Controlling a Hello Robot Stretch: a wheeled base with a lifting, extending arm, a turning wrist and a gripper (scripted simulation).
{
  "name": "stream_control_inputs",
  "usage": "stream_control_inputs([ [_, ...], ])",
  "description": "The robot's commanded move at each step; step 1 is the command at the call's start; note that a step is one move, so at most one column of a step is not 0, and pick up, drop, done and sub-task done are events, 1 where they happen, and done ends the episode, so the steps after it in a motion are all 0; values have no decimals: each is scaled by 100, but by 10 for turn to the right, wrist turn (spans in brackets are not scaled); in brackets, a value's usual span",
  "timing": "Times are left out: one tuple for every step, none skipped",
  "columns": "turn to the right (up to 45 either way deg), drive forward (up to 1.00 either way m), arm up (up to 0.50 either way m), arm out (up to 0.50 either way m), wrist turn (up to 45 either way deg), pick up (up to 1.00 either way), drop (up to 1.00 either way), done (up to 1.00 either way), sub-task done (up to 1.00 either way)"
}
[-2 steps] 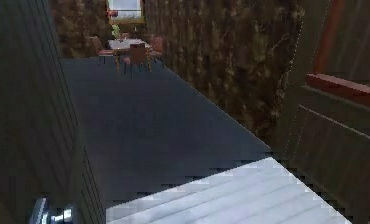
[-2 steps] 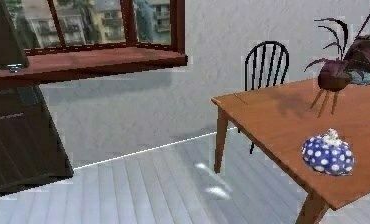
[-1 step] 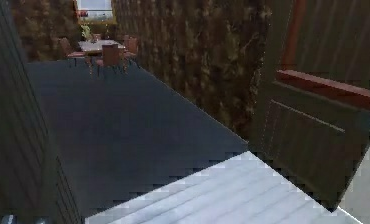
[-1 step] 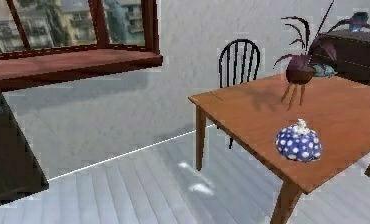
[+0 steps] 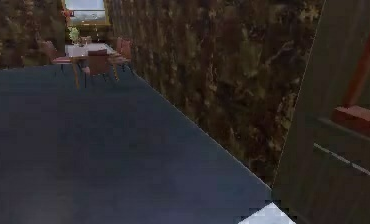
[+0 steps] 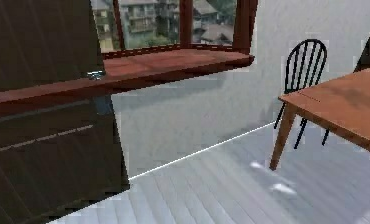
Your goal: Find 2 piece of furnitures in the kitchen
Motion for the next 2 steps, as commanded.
stream_control_inputs([
  [450,0,0,0,0,0,0,0,0],
  [360,0,0,0,0,0,0,0,0],
])
